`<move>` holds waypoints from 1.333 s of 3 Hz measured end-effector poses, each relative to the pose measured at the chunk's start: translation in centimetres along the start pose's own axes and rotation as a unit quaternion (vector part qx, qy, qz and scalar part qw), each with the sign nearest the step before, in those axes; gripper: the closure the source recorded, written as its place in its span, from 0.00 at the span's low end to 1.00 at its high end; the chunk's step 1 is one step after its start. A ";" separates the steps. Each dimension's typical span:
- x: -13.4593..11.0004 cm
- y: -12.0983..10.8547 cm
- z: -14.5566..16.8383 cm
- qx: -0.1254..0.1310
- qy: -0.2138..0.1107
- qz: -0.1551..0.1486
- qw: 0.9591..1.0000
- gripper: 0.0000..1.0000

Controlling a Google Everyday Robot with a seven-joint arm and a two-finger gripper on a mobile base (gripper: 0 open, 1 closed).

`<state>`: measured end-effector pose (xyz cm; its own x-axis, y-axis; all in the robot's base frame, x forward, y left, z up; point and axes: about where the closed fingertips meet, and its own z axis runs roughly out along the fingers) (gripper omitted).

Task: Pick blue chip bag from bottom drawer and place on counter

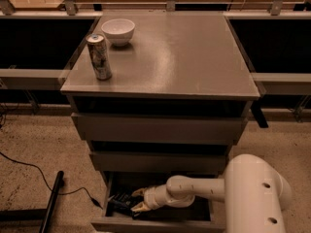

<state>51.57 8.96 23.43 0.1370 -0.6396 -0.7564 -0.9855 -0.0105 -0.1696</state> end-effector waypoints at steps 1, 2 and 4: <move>0.8 0.1 1.5 -0.013 -0.007 0.014 1.000 0.52; 2.0 0.2 2.8 -0.025 0.000 0.022 0.999 0.53; 4.6 -0.5 4.2 -0.033 0.008 0.043 0.998 0.51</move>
Offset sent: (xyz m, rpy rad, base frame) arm 0.0092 0.0061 -0.0529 -0.0234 0.0928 0.0109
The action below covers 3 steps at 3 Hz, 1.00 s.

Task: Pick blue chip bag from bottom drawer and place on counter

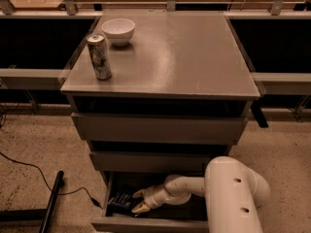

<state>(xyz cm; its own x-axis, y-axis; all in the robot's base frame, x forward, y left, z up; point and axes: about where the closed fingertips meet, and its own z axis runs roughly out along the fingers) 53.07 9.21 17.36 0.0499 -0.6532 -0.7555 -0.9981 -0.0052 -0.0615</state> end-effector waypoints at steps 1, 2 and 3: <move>1.5 -0.7 0.4 0.002 0.013 0.011 1.000 0.52; 2.4 -1.0 0.5 0.006 0.024 0.017 1.000 0.52; 3.3 -1.2 0.6 0.008 0.036 0.021 0.999 0.78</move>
Offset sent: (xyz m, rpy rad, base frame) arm 0.0195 -0.0227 -0.0271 -0.0718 0.0164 -0.0591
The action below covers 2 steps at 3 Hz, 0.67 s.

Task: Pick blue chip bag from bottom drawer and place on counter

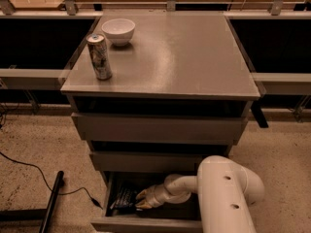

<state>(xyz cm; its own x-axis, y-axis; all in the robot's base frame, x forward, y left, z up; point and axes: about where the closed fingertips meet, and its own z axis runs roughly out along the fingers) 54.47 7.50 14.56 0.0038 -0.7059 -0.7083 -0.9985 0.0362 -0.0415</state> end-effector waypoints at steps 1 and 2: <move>0.2 0.0 0.1 0.000 0.004 0.000 1.000 0.99; -0.8 -0.1 -0.6 0.006 -0.017 -0.013 1.000 1.00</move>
Offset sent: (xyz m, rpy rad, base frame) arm 0.0054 0.0023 0.0300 0.0905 -0.0752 0.0225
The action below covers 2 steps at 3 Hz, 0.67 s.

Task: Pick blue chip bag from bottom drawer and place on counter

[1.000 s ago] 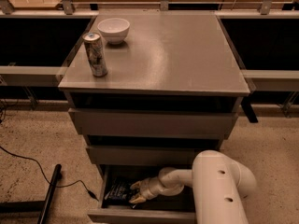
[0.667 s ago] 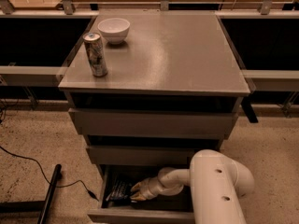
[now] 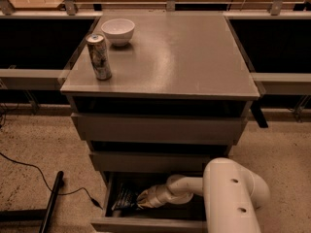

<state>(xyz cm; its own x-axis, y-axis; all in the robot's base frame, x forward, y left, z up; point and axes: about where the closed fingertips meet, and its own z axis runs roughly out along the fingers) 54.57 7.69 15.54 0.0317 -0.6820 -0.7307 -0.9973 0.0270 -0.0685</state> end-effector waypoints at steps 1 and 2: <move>-3.7 -0.9 -3.9 0.038 -0.055 -0.033 0.997 1.00; -5.9 -0.2 -7.5 0.060 -0.079 -0.054 0.994 1.00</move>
Offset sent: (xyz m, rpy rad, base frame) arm -0.0174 -0.0335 0.1430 0.2096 -0.2426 -0.0115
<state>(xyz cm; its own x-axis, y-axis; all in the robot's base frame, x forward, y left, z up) 54.05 6.22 24.92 0.1570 -0.5620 -0.8121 -0.9727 0.0542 -0.2255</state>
